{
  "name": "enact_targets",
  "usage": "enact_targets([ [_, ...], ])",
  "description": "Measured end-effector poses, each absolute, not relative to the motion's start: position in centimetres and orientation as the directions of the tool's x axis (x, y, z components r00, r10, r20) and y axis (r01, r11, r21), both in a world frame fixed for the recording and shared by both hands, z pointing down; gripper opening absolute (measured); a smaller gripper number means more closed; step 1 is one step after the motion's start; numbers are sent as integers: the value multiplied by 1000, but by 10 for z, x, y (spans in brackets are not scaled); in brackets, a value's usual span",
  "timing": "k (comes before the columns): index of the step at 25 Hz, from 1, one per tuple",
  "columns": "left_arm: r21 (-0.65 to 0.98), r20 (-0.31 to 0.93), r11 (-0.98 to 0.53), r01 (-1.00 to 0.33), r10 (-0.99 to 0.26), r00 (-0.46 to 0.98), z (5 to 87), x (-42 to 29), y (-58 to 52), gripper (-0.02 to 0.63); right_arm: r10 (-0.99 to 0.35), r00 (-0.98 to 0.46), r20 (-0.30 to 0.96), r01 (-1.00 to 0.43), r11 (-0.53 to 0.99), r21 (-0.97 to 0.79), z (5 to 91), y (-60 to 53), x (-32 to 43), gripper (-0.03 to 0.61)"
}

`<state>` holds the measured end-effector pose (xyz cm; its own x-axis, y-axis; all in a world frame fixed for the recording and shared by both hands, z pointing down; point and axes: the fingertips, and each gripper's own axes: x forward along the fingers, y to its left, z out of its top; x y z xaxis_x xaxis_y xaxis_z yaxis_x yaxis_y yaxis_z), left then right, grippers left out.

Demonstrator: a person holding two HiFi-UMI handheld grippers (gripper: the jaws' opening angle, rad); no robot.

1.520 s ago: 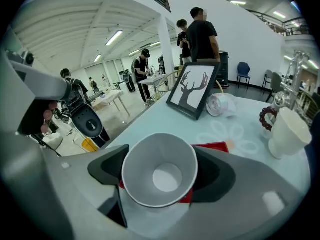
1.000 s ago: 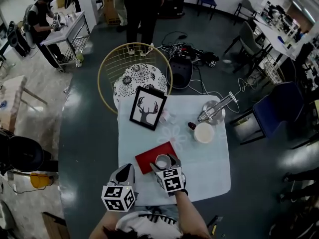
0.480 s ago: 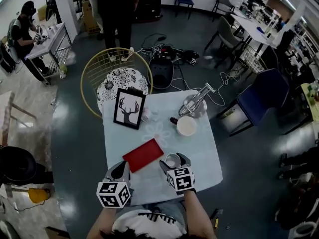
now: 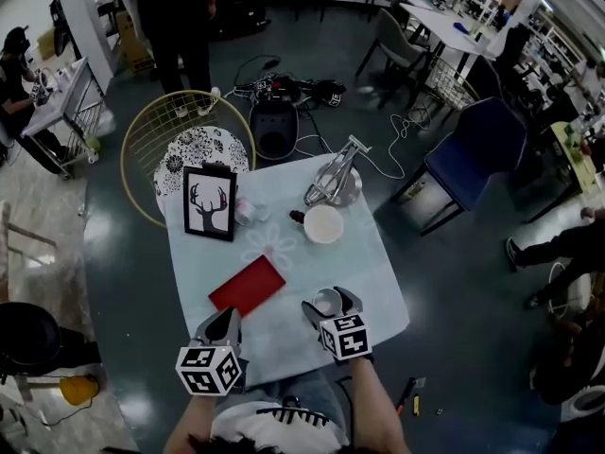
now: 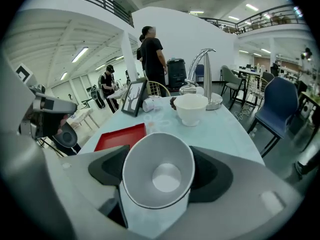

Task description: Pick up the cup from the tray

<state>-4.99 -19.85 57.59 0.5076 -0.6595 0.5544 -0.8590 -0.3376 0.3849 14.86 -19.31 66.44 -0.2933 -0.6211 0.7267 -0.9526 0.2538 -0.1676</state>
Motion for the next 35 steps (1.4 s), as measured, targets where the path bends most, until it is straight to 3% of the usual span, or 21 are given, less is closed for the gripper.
enact_targets([
  [14,361,589,-410,-838,-596,546,584,-27,-186,0,-625,-234,745,-972,178,-156,700,-176,171,383],
  [20,363,573,-436,-823,-592,567,581,-25,-187,0,-645,-226,730,-974,133,-185,699,-178,174,419],
  [25,362,568,-436,-824,-598,566,576,-29,-186,0,-698,-227,679,-972,120,-202,673,-182,178,482],
  [31,375,538,-455,-808,-603,590,571,-29,-183,0,-792,-117,599,-985,14,-174,627,-187,203,486],
  [35,379,512,-455,-806,-622,592,566,-35,-183,0,-821,-106,562,-988,22,-154,602,-185,207,485],
])
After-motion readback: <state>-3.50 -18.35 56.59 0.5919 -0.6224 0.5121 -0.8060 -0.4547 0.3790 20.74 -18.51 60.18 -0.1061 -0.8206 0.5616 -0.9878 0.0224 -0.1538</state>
